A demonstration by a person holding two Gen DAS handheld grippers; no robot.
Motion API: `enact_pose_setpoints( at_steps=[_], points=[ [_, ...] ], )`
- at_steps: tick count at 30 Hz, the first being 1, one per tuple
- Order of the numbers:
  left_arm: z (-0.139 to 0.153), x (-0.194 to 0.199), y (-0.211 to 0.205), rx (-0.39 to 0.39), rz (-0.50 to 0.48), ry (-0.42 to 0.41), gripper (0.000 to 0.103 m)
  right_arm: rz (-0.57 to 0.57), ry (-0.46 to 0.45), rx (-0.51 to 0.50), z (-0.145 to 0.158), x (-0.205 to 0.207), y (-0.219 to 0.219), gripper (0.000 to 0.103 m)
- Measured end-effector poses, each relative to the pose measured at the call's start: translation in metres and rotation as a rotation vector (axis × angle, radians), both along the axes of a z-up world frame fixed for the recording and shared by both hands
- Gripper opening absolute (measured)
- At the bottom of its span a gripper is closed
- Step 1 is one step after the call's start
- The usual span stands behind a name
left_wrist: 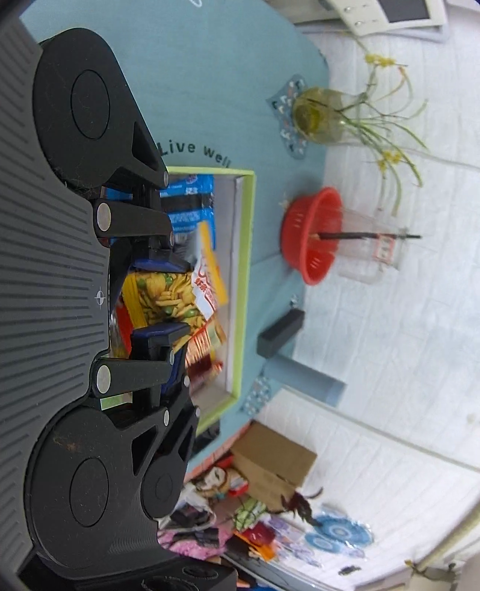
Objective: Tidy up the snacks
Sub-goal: 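Carry the yellow chips bag into the lime-green box and release it, then reach the left gripper to the green-wrapped snack and grasp it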
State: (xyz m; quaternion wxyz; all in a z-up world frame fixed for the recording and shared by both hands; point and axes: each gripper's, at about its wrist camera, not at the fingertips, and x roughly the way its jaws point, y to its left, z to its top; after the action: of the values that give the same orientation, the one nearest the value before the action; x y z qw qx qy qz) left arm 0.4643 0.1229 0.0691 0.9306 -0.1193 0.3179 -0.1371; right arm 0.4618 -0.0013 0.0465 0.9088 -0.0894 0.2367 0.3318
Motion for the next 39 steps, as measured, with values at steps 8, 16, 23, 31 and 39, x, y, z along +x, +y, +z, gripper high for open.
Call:
enact_pose_setpoints(
  at_steps=[8, 16, 23, 31, 39],
  points=[
    [0.023, -0.035, 0.015, -0.030, 0.043, -0.117, 0.045, -0.010, -0.113, 0.113, 0.024, -0.034, -0.048, 0.095],
    [0.029, -0.111, -0.002, -0.063, -0.058, -0.150, 0.063, -0.100, -0.011, 0.128, 0.000, -0.117, -0.121, 0.096],
    [-0.046, -0.124, -0.049, -0.118, -0.144, 0.124, 0.055, -0.199, 0.119, 0.093, -0.053, -0.159, -0.139, 0.096],
    [-0.060, -0.094, -0.068, -0.112, -0.164, 0.204, 0.046, -0.012, 0.140, 0.032, -0.064, -0.146, -0.090, 0.096],
    [-0.074, -0.086, -0.063, -0.105, -0.199, 0.256, 0.009, 0.042, 0.160, -0.016, -0.070, -0.132, -0.071, 0.096]
  ],
)
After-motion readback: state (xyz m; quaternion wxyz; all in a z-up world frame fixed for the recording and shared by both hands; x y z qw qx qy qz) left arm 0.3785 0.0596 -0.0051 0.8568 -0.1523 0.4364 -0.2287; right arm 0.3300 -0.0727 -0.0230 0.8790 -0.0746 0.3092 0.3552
